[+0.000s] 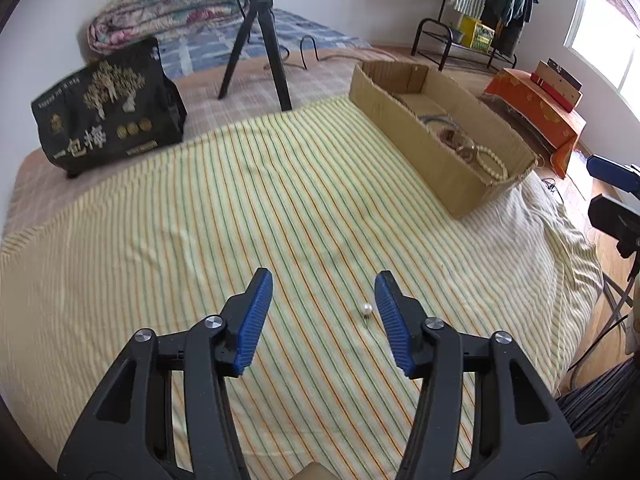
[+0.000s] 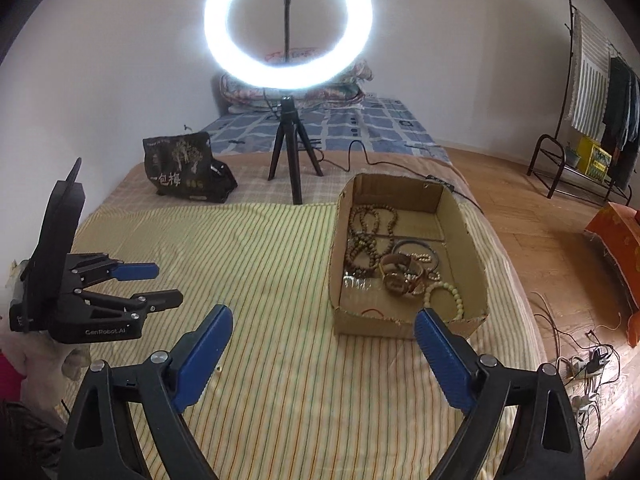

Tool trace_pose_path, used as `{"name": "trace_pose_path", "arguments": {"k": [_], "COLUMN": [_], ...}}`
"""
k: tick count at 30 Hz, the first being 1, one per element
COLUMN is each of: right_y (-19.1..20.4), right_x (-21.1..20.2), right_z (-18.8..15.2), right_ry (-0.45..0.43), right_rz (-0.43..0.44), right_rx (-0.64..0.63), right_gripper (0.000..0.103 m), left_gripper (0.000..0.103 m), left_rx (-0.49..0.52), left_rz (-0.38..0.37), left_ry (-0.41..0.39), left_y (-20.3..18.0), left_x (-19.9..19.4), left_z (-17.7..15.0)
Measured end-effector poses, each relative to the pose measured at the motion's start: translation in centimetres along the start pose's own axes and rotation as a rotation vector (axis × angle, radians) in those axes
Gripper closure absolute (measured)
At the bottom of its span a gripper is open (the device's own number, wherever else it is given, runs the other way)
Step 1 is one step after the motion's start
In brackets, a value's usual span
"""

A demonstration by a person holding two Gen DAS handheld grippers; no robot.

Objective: Organize jewelry
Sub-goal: 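Grasp a small pearl bead with the left tool while the right tool grasps a pearl earring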

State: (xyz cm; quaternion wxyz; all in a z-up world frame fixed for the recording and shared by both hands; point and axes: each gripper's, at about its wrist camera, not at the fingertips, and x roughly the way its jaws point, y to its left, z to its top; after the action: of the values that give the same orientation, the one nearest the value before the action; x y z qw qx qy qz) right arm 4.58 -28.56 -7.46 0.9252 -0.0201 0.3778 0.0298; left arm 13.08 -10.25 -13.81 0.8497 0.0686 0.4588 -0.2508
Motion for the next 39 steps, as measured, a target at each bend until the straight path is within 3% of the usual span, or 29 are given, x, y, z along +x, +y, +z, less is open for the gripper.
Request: {"name": "trace_pose_path", "arguments": {"k": [3,7,9,17,28,35,39], "right_y": [0.6,1.4,1.8,3.8,4.9,5.6,6.1], "right_x": [0.9,2.2,2.9,5.5,7.0,8.0,8.7], "right_z": [-0.9,-2.0,-2.7,-5.0,-5.7,-6.0,-6.1], "right_ry": [0.043,0.096,0.130,0.239,0.294,0.313,0.325], "right_rz": [0.022,0.043,0.058,0.107,0.133,0.170,0.186], "right_rx": [-0.012,-0.040,-0.055,-0.110,-0.105,-0.113,-0.121], "right_gripper": [0.012,0.015,0.021,0.035,0.046,0.052,0.056], "left_gripper": [0.060,0.060,0.067,0.074,0.078,0.093,0.095], "left_rx": [0.005,0.036,0.049,0.063,0.034,0.042,0.030], "left_rz": [-0.026,-0.036,-0.043,-0.075,-0.086,-0.063,-0.057], "left_ry": [0.038,0.072,0.079,0.106,0.139,0.145,0.139], "left_y": [-0.2,-1.0,-1.4,-2.0,-1.9,-1.9,-1.5], "left_x": [1.0,2.0,2.3,3.4,5.1,5.8,6.0], "left_z": [-0.7,-1.6,-1.8,-2.3,-2.3,-2.0,-1.8]}}
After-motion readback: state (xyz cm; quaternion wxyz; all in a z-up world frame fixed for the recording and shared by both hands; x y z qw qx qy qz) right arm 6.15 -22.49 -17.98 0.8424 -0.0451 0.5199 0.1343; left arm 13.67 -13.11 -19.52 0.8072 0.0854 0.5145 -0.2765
